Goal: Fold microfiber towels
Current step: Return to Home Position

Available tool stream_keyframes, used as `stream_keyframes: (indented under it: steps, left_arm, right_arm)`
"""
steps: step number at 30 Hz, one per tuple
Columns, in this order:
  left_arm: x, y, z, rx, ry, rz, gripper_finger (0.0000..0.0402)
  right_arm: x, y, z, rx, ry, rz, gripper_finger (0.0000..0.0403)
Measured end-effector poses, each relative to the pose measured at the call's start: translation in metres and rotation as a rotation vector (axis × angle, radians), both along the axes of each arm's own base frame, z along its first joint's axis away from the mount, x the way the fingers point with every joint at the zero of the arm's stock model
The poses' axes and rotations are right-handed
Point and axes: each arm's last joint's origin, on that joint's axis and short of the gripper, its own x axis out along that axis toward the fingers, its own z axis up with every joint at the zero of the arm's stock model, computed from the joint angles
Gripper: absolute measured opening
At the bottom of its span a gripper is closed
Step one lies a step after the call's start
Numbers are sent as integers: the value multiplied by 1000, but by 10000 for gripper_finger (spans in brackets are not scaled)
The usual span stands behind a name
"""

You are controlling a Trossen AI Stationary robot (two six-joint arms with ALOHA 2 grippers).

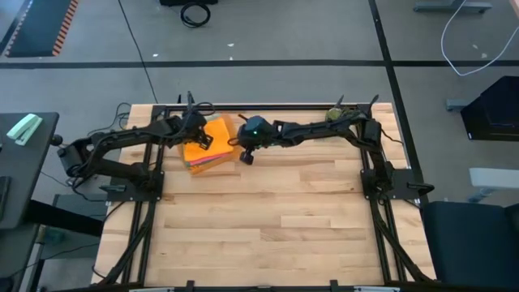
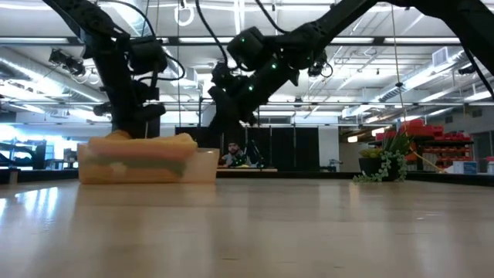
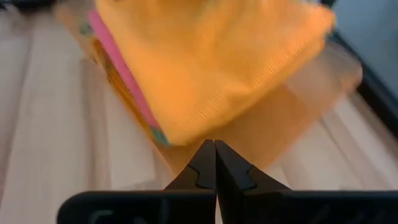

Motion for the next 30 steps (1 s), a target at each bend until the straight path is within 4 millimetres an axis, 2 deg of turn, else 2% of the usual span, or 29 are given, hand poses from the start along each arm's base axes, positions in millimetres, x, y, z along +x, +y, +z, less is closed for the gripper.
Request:
stream_keyframes:
  steps: [5,13,20,25,30]
  left_arm:
    - [-8,1,-3,-47,28,69,8]
    - [-15,3,-6,-137,1,115,11]
    - [-14,3,-6,-151,-20,130,14]
    - [-6,6,-18,-190,9,82,6]
    - [11,13,-32,-171,-28,37,21]
  right_arm:
    - [6,11,5,-76,-18,71,2]
    - [-1,5,-4,-5,61,32,0]
    - [-2,25,-7,48,131,41,0]
    - [-12,56,8,6,213,47,0]
    - [-38,75,54,-20,179,45,1]
